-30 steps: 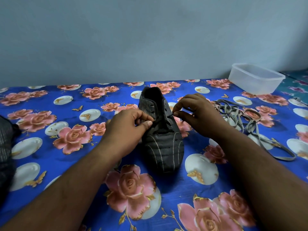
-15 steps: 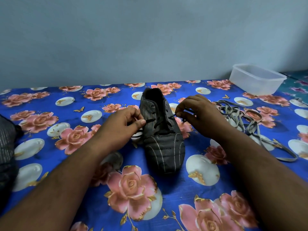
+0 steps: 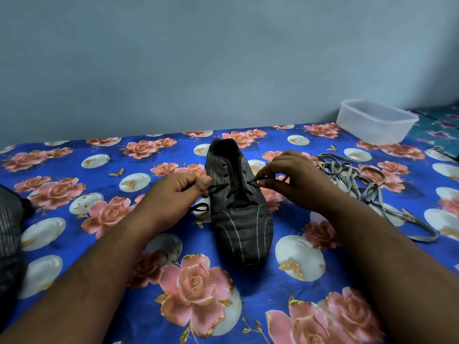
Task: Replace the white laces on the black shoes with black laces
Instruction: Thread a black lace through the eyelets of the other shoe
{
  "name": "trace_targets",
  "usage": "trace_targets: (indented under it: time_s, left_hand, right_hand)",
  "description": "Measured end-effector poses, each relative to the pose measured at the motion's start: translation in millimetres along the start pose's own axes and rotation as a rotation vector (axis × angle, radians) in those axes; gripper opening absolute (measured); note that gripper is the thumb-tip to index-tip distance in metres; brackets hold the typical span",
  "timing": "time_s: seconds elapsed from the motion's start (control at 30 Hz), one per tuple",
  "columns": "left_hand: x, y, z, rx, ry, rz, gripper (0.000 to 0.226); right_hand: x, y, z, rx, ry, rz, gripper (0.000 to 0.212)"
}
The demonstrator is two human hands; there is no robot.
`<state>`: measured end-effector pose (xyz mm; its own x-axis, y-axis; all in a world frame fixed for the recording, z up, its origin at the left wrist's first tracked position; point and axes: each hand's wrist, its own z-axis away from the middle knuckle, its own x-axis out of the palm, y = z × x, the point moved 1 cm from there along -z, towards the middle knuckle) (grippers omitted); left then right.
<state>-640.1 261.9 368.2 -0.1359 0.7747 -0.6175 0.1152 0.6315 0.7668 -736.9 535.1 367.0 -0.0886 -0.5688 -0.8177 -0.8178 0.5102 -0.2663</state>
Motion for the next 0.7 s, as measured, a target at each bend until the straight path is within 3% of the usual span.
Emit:
trace_targets:
  time_s: [0.17, 0.43, 0.57, 0.7]
  left_hand:
    - [-3.2, -3.8, -2.1, 0.009, 0.013, 0.080, 0.028]
    - [-9.1, -0.6, -0.8, 0.065, 0.049, -0.014, 0.034]
    - [1.6, -3.8, -3.9, 0.087, 0.160, -0.074, 0.015]
    - [15.4, 3.7, -2.8, 0.055, 0.251, -0.118, 0.034]
  right_hand:
    - [-5.2, 3.4, -0.7, 0.042, 0.085, 0.080, 0.022]
    - [-5.8, 5.1, 0.9, 0.125, 0.059, 0.097, 0.007]
    - [-15.5, 23.0, 4.6, 0.376, -0.020, 0.259, 0.021]
    - [-25.4, 37.3, 9.0, 0.613, 0.165, 0.248, 0.033]
